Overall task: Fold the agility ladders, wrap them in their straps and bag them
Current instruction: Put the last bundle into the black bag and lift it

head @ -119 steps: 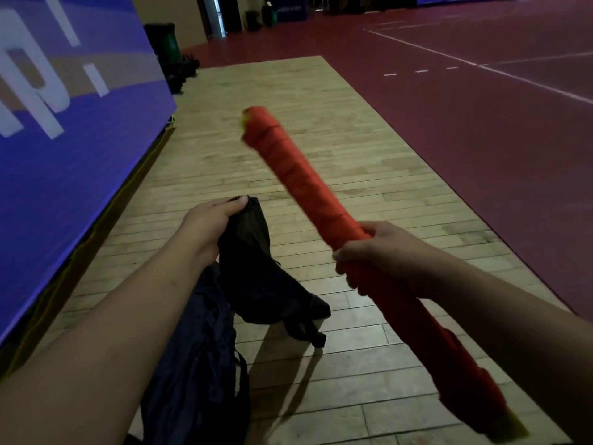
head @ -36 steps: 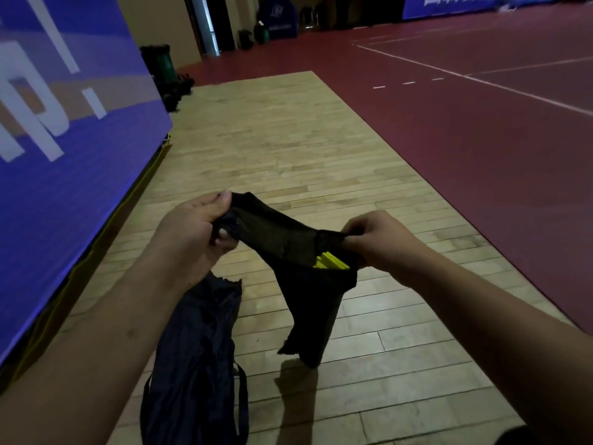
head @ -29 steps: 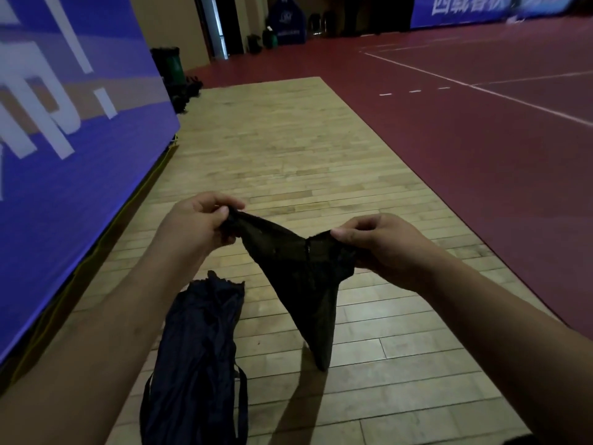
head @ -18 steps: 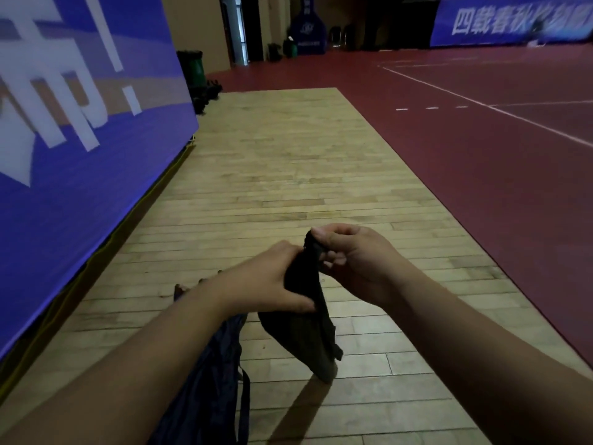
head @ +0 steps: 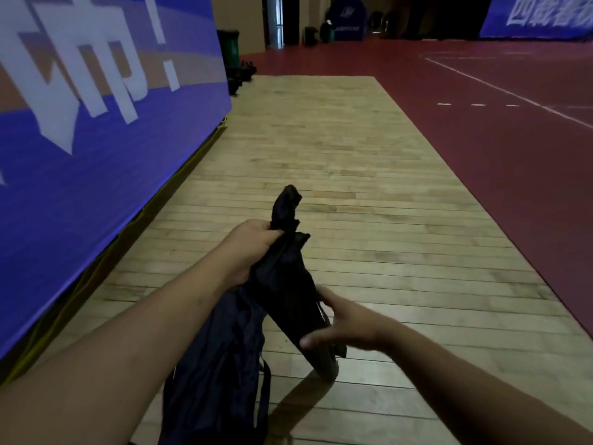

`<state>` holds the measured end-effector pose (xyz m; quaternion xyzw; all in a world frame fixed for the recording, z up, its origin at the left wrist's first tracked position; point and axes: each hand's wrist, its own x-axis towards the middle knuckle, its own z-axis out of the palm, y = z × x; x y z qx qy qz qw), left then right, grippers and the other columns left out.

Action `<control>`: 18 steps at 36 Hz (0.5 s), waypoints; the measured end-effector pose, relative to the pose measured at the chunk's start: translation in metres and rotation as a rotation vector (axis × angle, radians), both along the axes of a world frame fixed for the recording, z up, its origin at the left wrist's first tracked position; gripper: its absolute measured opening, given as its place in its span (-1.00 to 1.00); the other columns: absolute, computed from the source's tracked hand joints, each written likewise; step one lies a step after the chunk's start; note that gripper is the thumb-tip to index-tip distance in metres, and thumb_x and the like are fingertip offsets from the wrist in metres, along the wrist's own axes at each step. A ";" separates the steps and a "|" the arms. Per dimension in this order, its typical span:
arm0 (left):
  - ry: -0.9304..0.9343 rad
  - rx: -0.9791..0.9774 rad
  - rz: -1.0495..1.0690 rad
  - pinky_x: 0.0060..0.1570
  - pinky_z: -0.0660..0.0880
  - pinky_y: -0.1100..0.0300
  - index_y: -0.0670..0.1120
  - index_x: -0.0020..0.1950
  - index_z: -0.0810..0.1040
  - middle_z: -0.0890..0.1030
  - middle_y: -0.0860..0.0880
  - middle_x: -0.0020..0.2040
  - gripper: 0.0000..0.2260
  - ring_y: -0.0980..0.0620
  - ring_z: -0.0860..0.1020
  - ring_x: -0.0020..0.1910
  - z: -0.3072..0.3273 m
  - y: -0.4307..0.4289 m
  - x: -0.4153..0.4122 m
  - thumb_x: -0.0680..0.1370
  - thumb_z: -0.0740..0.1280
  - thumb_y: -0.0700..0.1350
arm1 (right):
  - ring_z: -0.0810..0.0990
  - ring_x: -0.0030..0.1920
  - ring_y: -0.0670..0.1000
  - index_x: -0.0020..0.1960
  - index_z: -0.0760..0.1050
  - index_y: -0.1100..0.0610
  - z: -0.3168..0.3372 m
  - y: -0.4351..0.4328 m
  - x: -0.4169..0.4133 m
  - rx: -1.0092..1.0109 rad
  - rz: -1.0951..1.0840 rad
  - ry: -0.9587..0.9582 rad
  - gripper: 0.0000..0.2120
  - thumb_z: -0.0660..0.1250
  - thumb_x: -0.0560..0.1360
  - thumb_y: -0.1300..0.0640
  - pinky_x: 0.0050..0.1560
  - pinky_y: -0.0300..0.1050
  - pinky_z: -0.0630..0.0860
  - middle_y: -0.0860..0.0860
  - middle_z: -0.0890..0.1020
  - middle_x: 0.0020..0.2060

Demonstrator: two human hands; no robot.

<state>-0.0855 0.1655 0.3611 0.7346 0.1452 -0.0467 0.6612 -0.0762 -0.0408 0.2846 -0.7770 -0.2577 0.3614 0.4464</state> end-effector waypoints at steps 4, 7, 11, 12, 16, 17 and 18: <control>0.059 -0.228 0.127 -0.41 0.54 0.24 -0.22 -0.21 0.57 0.58 -0.14 -0.37 -0.82 -0.02 0.58 -0.44 0.002 0.009 0.007 0.59 0.31 -0.24 | 0.56 0.26 -0.09 0.31 0.38 -0.27 -0.044 0.037 0.004 0.053 -0.147 -0.061 -0.40 0.58 0.41 0.04 0.30 -0.07 0.53 -0.19 0.59 0.24; 0.081 -0.396 0.239 -0.33 0.59 0.19 -0.21 -0.12 0.58 0.62 -0.15 -0.27 -0.82 -0.06 0.62 -0.31 -0.003 0.035 0.023 0.62 0.27 -0.18 | 0.66 0.11 -0.14 0.28 0.53 -0.09 -0.060 0.065 0.010 0.183 -0.235 -0.028 -0.57 0.54 0.46 0.09 0.11 -0.22 0.58 -0.11 0.69 0.12; 0.025 -0.481 0.201 -0.01 0.55 0.08 -0.16 0.06 0.58 0.63 -0.16 -0.10 -0.80 -0.09 0.62 -0.11 -0.019 0.088 0.025 0.62 0.24 -0.06 | 0.69 0.08 -0.09 0.29 0.56 0.05 -0.078 0.095 0.022 0.207 -0.311 -0.035 -0.61 0.50 0.50 0.04 0.14 -0.08 0.63 -0.05 0.72 0.09; 0.031 -0.475 0.207 0.08 0.52 0.04 -0.14 0.13 0.55 0.62 -0.18 -0.01 -0.77 -0.11 0.62 -0.02 -0.030 0.104 0.026 0.61 0.25 -0.03 | 0.70 0.08 -0.08 0.27 0.58 0.06 -0.084 0.103 0.028 0.185 -0.330 -0.044 -0.62 0.49 0.50 -0.01 0.17 -0.01 0.62 -0.05 0.72 0.08; 0.184 -0.314 0.311 0.11 0.55 0.02 -0.15 0.17 0.49 0.62 -0.22 0.13 -0.75 -0.15 0.61 0.12 -0.102 0.156 0.013 0.63 0.27 0.01 | 0.68 0.11 0.01 0.20 0.61 0.09 -0.112 0.131 0.053 0.123 -0.455 -0.057 -0.71 0.39 0.58 -0.06 0.21 0.06 0.59 0.01 0.71 0.09; 0.250 -0.239 0.298 0.08 0.55 0.04 -0.15 0.14 0.50 0.62 -0.21 0.11 -0.75 -0.13 0.61 0.09 -0.122 0.163 0.008 0.64 0.26 0.02 | 0.67 0.12 0.06 0.23 0.60 0.13 -0.118 0.135 0.060 0.101 -0.502 -0.050 -0.67 0.37 0.60 -0.07 0.20 0.07 0.59 0.05 0.70 0.10; 0.320 -0.176 0.293 0.04 0.54 0.06 -0.16 0.12 0.50 0.61 -0.21 0.08 -0.74 -0.12 0.60 0.05 -0.145 0.170 0.002 0.64 0.25 0.03 | 0.66 0.12 0.11 0.25 0.60 0.17 -0.130 0.142 0.068 0.064 -0.542 -0.036 -0.62 0.35 0.60 -0.09 0.20 0.09 0.58 0.10 0.69 0.11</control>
